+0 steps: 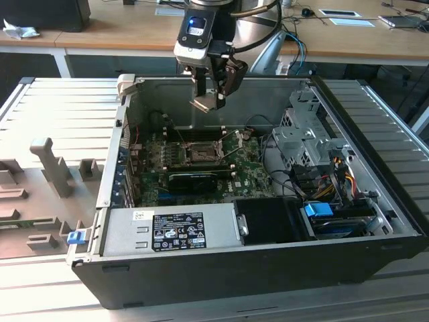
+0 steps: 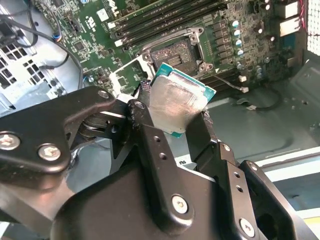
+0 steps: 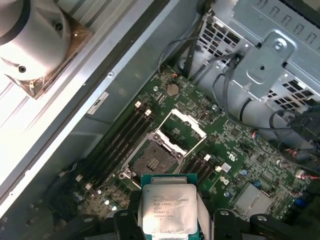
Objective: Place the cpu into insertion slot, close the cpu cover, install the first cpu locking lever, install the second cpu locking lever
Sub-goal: 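Place the cpu into insertion slot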
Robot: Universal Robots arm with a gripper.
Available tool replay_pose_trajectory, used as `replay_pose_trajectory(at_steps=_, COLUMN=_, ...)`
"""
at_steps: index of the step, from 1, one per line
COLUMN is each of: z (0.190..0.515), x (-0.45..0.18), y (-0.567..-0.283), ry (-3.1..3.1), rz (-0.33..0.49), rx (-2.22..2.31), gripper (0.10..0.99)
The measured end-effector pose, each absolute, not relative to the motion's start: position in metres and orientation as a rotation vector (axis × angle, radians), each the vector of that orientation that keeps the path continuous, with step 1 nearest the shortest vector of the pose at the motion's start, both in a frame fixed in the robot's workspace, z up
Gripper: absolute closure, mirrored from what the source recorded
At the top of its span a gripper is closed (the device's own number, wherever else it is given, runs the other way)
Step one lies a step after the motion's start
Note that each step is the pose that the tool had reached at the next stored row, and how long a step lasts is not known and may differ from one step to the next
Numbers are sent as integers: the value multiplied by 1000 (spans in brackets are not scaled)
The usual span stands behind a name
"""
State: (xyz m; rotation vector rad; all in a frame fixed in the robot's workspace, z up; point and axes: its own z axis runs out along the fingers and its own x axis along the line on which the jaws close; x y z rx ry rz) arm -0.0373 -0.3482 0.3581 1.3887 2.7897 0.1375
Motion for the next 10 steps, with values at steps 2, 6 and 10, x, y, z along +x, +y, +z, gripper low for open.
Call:
replay_pose_trajectory(at_steps=2, z=358, x=-37, y=-348, ry=2771, rz=137, rx=1424, gripper=557)
replay_pose_trajectory(at_steps=6, z=356, x=-37, y=-348, ry=2745, rz=134, rx=1468, gripper=557)
replay_pose_trajectory(at_steps=10, z=354, x=-37, y=-348, ry=2727, rz=134, rx=1499, gripper=557)
